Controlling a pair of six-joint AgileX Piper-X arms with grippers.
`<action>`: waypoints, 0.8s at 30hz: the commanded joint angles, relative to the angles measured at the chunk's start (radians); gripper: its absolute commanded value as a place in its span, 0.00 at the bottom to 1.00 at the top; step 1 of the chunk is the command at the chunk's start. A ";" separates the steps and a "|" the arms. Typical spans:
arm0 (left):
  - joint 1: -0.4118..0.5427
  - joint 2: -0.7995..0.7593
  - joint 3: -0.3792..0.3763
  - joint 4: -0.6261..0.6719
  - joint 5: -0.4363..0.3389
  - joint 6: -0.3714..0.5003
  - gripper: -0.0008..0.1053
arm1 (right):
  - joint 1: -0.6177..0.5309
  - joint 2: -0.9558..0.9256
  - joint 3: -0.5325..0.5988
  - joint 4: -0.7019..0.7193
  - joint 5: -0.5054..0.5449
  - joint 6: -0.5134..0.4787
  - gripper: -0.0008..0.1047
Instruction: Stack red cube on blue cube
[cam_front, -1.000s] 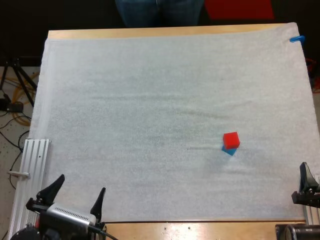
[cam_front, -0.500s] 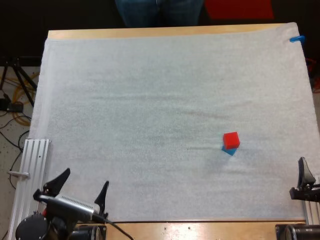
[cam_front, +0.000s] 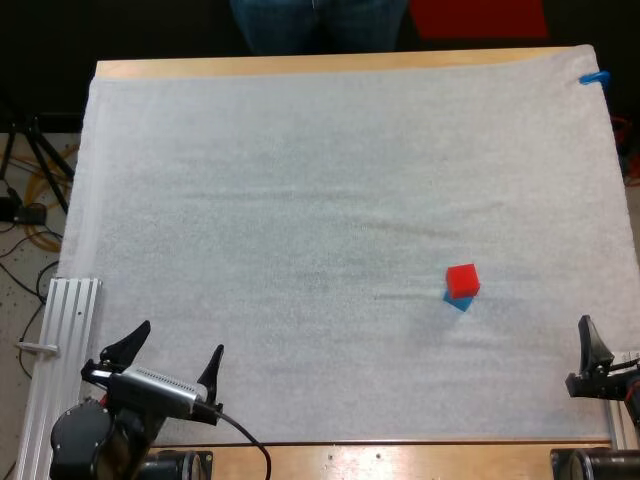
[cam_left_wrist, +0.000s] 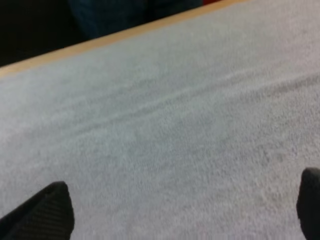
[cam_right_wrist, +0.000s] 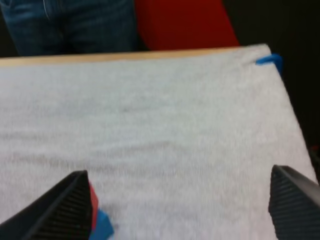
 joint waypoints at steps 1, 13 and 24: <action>0.001 -0.139 -0.002 -0.015 0.006 -0.017 0.83 | -0.003 -0.043 -0.002 0.030 -0.010 -0.004 0.68; 0.001 -0.139 -0.002 -0.015 0.006 -0.056 0.83 | -0.003 -0.043 -0.002 0.079 -0.005 -0.004 0.68; 0.001 -0.139 -0.002 -0.015 0.006 -0.056 0.83 | -0.003 -0.046 -0.002 0.079 -0.005 -0.004 0.68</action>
